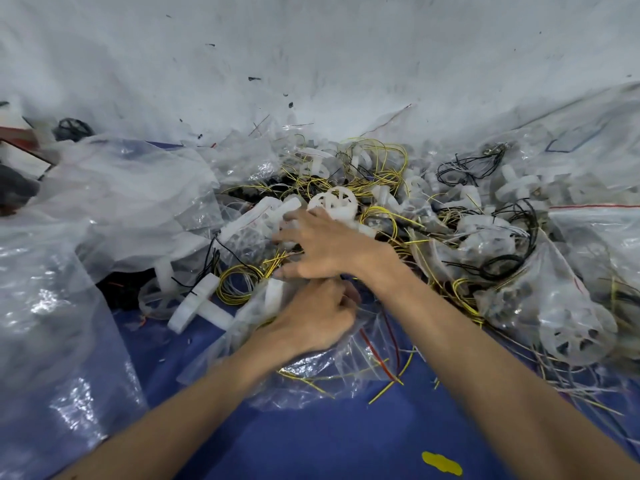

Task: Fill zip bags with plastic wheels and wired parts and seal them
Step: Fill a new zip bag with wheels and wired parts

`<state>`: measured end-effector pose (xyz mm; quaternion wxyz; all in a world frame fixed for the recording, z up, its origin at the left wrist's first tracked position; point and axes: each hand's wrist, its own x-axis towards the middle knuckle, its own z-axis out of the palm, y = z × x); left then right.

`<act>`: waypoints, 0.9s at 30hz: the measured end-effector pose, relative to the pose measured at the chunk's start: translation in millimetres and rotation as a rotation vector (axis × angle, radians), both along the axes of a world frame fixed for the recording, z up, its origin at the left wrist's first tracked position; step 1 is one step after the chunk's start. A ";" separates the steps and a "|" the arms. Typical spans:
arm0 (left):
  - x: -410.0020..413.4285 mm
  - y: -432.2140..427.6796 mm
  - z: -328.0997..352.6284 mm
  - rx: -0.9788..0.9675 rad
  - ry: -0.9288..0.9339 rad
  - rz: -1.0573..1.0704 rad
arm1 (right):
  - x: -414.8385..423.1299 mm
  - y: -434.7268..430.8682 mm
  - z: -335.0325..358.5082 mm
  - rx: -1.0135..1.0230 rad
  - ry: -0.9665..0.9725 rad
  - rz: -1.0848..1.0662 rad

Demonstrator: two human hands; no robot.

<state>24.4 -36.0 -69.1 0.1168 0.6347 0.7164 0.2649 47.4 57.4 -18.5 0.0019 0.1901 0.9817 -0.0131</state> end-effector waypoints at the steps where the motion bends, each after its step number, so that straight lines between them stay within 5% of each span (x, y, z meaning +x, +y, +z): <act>1: 0.5 -0.5 -0.6 -0.014 0.010 -0.018 | -4.8 1.4 -6.2 -0.006 -0.050 0.003; 13: -1.5 3.9 -4.4 -0.047 -0.052 -0.037 | 44.0 55.1 -19.2 0.196 0.365 -0.057; 19: -1.2 3.1 -5.1 -0.054 -0.074 -0.076 | 67.4 62.5 -1.8 -0.015 0.164 -0.040; 24: -1.4 3.1 -5.4 -0.066 -0.074 -0.079 | 39.5 46.0 20.9 0.007 0.420 0.010; 27: -2.5 3.5 -5.0 -0.068 -0.081 -0.065 | 15.1 31.3 8.6 0.102 0.095 0.066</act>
